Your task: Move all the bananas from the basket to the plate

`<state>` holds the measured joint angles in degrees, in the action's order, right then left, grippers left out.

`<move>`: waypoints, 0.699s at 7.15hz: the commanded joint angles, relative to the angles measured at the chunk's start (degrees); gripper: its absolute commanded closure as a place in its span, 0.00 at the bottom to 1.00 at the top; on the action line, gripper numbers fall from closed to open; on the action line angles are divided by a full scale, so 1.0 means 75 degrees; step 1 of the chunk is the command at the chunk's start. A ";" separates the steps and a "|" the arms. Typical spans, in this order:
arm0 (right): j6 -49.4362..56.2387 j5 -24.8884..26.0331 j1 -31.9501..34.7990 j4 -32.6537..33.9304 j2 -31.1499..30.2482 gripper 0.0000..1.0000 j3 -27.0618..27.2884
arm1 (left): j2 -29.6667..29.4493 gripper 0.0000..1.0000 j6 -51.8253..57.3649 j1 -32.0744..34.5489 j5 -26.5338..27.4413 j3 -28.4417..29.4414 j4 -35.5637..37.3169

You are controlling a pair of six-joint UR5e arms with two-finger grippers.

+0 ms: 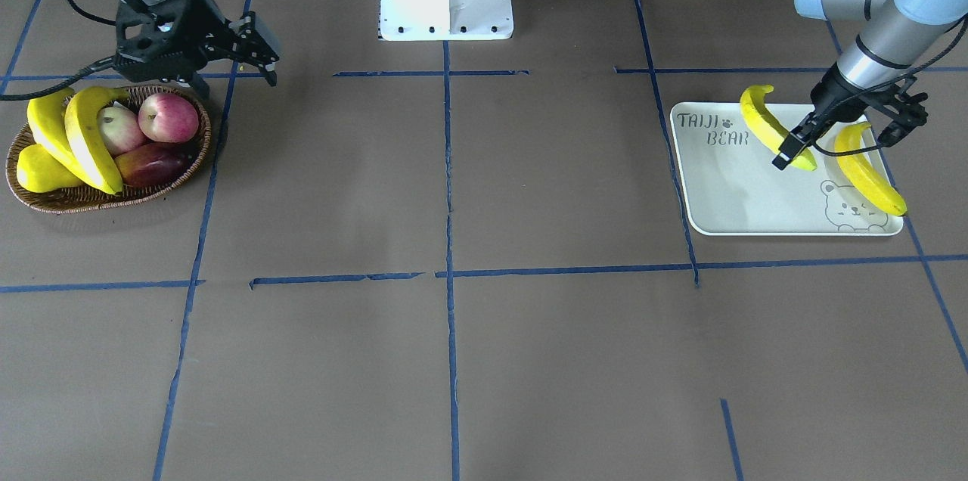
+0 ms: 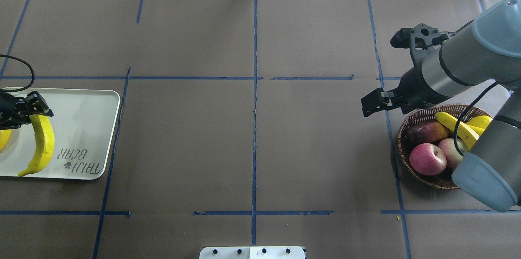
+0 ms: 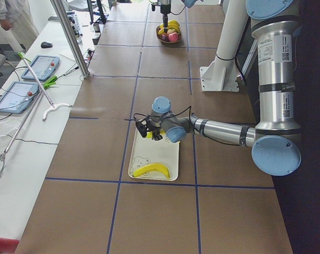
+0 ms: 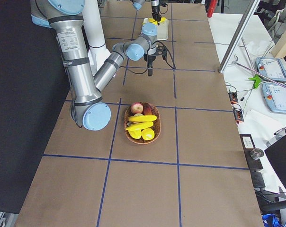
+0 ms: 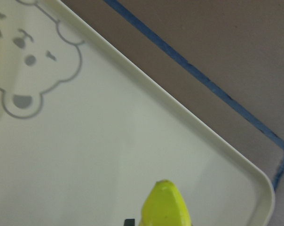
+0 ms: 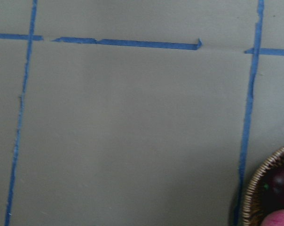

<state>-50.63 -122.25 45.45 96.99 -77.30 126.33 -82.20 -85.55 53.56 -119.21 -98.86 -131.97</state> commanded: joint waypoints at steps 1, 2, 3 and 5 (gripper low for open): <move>0.0913 -0.0001 0.0162 0.0075 -0.0580 0.00 0.0254 | 0.0026 1.00 0.0473 0.0183 0.0074 0.0873 -0.0097; 0.0926 -0.0001 0.0162 0.0075 -0.0580 0.00 0.0254 | 0.0026 1.00 0.0450 0.0276 0.0167 0.0947 -0.0192; 0.0926 -0.0001 0.0162 0.0064 -0.0568 0.00 0.0242 | -0.0136 1.00 0.0450 0.0672 0.0168 0.1121 -0.0147; 0.0926 0.0011 0.0162 0.0052 -0.0557 0.00 0.0230 | -0.0640 0.66 0.0554 0.1061 0.0180 0.1543 -0.0111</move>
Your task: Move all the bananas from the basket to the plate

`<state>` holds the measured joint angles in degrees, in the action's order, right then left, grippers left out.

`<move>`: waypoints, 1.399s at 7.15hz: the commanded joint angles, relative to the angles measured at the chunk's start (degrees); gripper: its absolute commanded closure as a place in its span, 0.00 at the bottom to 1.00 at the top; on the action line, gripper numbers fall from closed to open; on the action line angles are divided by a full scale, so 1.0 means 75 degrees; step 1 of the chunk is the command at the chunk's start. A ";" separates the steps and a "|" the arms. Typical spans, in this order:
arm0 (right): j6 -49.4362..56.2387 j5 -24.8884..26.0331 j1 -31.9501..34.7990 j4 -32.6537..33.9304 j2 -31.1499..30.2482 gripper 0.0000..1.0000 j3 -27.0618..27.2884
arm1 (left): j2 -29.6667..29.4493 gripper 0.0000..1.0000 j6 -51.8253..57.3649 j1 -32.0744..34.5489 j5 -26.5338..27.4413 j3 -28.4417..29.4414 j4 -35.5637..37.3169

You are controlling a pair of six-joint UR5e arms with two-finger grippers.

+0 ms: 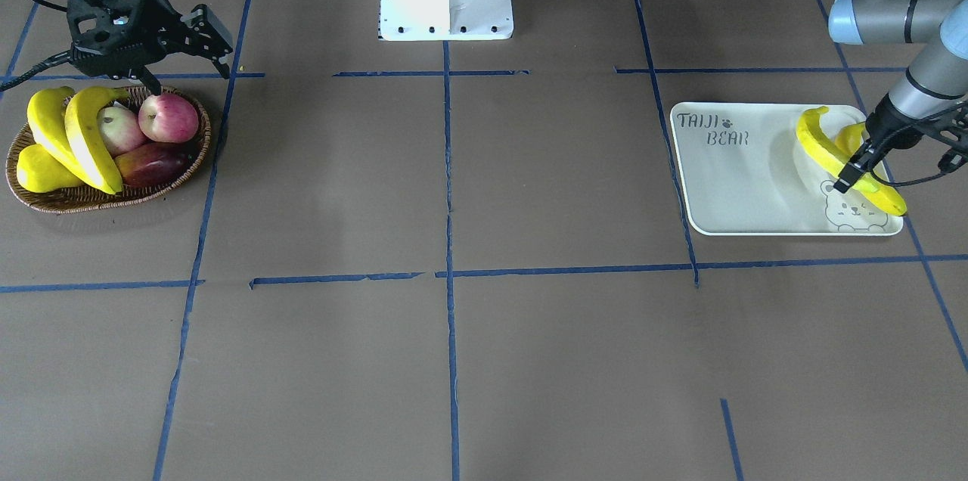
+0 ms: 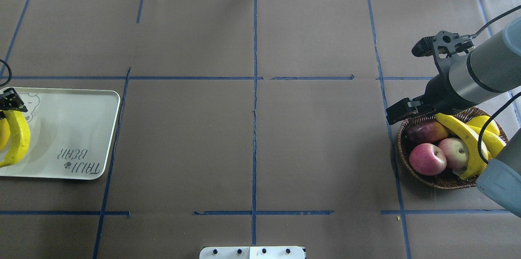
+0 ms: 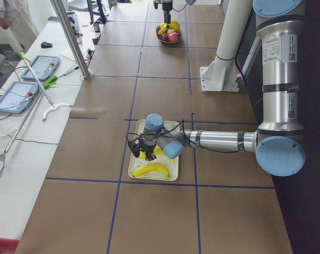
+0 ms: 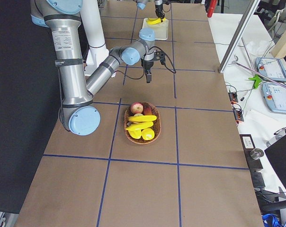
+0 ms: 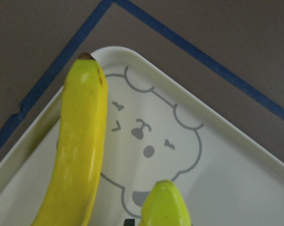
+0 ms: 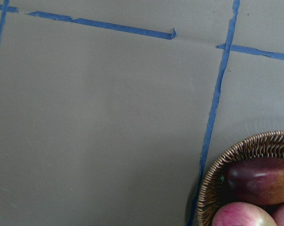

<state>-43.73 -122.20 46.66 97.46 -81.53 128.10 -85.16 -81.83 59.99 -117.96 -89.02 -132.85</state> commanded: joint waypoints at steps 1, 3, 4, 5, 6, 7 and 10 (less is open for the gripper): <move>0.0006 0.0016 0.0001 0.0002 0.0007 0.00 -0.0006 | -0.0259 0.01 0.0476 0.0367 -0.0080 0.0139 -0.0029; 0.0006 0.0016 0.0013 -0.0010 0.0018 0.00 0.0029 | -0.0236 0.00 0.0970 0.0997 -0.1046 -0.0012 0.0006; 0.0006 -0.0007 0.0048 -0.0010 -0.0005 0.00 0.0041 | -0.0213 0.00 0.1019 0.1292 -0.1576 -0.0362 0.0018; 0.0006 -0.0008 0.0083 -0.0033 -0.0040 0.00 0.0064 | -0.0131 0.00 0.1031 0.1283 -0.1674 -0.0899 0.0018; 0.0064 -0.0008 0.0141 -0.0057 -0.0260 0.00 0.0157 | -0.0165 0.00 0.1020 0.1214 -0.1594 -0.1241 -0.0017; 0.0436 -0.0008 0.0153 -0.0057 -0.0634 0.00 0.0437 | -0.0165 0.00 0.0962 0.0726 -0.1570 -0.1650 -0.0052; 0.1469 -0.0019 0.0481 -0.0185 -0.1888 0.00 0.0861 | -0.0201 0.00 0.0926 0.0334 -0.1593 -0.1947 -0.0064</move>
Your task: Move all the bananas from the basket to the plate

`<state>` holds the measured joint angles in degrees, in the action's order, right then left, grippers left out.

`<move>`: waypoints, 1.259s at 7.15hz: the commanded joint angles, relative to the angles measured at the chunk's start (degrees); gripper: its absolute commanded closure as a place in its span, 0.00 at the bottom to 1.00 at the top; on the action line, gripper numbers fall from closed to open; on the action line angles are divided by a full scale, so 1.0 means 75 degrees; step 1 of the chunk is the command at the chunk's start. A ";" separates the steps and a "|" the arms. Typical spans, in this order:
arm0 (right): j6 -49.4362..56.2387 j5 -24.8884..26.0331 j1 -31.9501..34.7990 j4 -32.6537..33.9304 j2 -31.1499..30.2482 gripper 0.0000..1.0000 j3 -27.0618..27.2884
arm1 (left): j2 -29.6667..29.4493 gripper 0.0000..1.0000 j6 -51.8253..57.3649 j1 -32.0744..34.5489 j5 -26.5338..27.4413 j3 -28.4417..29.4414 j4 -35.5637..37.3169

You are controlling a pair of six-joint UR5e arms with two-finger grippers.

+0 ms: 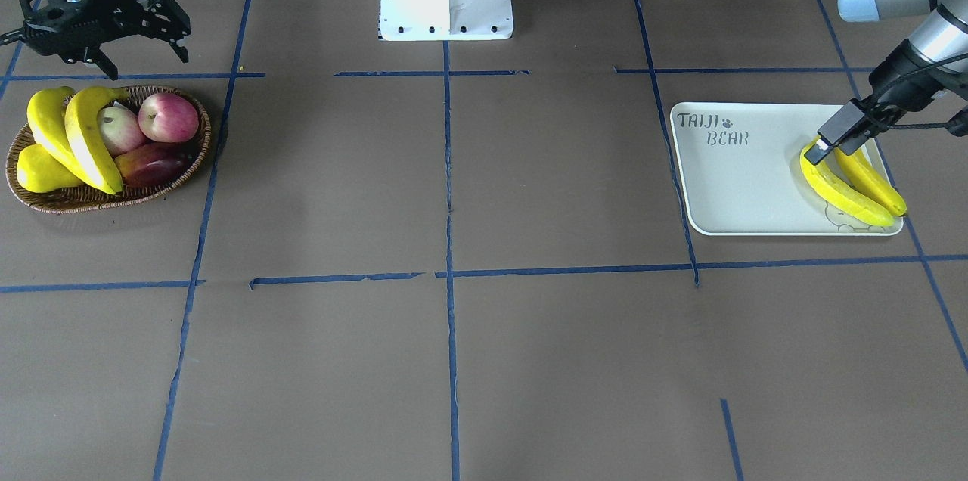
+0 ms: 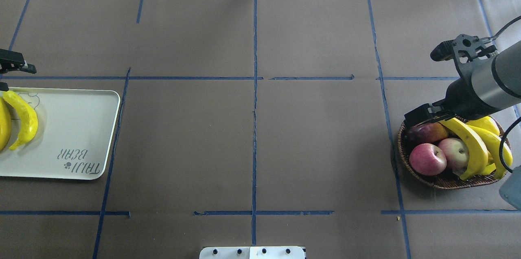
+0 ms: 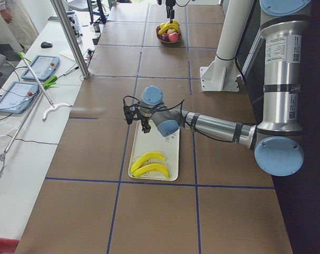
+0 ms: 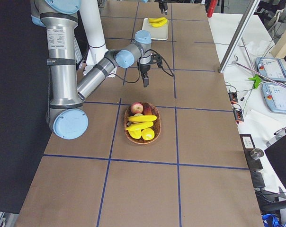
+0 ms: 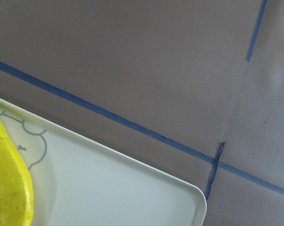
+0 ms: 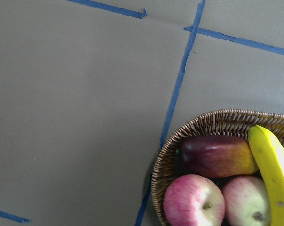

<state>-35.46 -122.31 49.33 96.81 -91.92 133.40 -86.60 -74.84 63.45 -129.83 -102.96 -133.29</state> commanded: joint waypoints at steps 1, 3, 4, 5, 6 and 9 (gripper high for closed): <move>0.0368 -0.0016 0.0137 -0.1143 -0.1248 0.00 0.0073 | -0.0007 0.00 -0.0006 -0.0139 -0.0009 -0.0146 -0.0006; 0.0415 -0.0435 0.0358 -0.3791 -0.2354 0.00 -0.0929 | 0.0016 0.00 0.0005 -0.0174 -0.0009 -0.0158 -0.0018; 0.0438 -0.0600 0.0546 -0.4927 -0.2612 0.00 -0.1620 | 0.0028 0.00 0.0005 -0.0198 -0.0009 -0.0170 -0.0018; 0.0891 -0.1077 0.0977 -0.5797 -0.2731 0.00 -0.2416 | 0.0039 0.00 -0.0006 -0.0198 -0.0009 -0.0182 -0.0029; 0.1928 -0.1511 0.1549 -0.5945 -0.2720 0.00 -0.2969 | 0.0040 0.00 -0.0006 -0.0198 -0.0009 -0.0193 -0.0029; 0.2455 -0.1587 0.1883 -0.5982 -0.2662 0.00 -0.3676 | 0.0063 0.00 -0.0006 -0.0221 -0.0009 -0.0287 -0.0029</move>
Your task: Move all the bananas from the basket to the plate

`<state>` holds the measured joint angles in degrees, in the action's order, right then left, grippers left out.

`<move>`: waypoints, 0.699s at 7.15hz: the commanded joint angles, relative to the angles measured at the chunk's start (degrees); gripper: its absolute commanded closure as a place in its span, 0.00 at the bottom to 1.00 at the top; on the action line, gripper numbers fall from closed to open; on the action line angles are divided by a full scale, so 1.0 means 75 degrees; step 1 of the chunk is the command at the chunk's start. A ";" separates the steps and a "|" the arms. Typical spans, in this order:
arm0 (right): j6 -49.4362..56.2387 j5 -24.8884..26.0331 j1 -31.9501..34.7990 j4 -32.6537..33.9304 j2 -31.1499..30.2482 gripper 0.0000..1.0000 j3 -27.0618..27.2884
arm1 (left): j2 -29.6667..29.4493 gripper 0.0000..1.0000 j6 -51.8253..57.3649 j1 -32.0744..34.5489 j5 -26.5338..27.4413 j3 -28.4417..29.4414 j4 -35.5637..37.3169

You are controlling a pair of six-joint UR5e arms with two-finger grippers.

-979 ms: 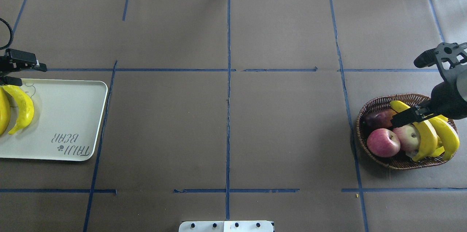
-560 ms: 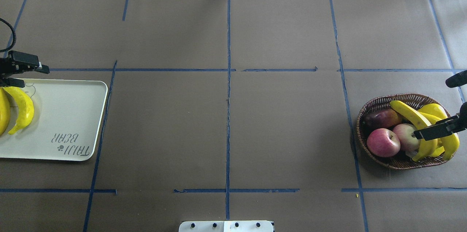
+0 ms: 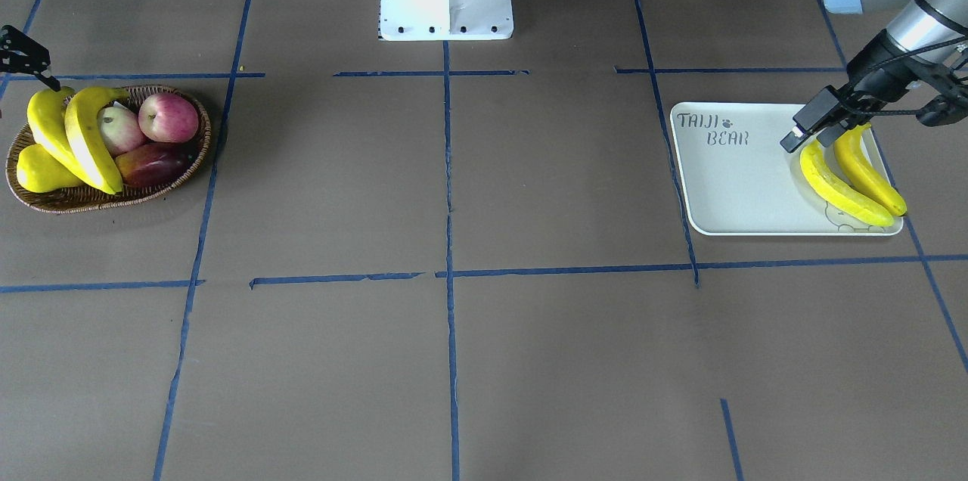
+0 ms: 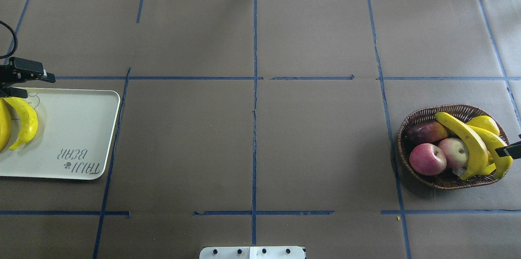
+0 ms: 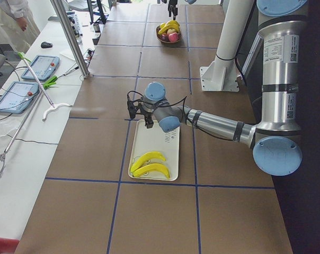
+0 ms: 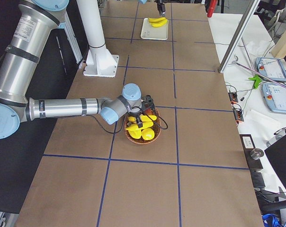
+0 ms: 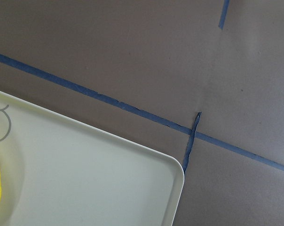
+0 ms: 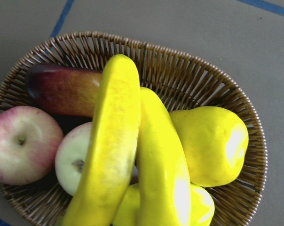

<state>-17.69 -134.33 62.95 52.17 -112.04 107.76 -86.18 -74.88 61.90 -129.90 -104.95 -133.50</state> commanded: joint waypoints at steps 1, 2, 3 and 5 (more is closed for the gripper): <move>-0.0008 0.0016 0.0056 -0.0018 0.0090 0.00 -0.0340 | 0.0041 0.00 0.0000 -0.0015 0.0000 -0.0069 0.0000; -0.0264 0.0028 0.0044 -0.0030 0.0126 0.00 -0.0340 | 0.0088 0.00 0.0000 -0.0015 0.0000 -0.0093 0.0000; -0.0336 0.0028 0.0010 -0.0018 0.0150 0.00 -0.0341 | 0.0100 0.00 0.0000 -0.0015 0.0000 -0.0105 0.0000; -0.0337 0.0051 -0.0119 -0.0018 0.0197 0.00 -0.0352 | 0.0100 0.00 0.0012 -0.0015 0.0000 -0.0105 -0.0012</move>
<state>-20.04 -134.01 62.69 52.02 -110.71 105.20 -85.47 -74.86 61.79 -129.90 -105.70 -133.53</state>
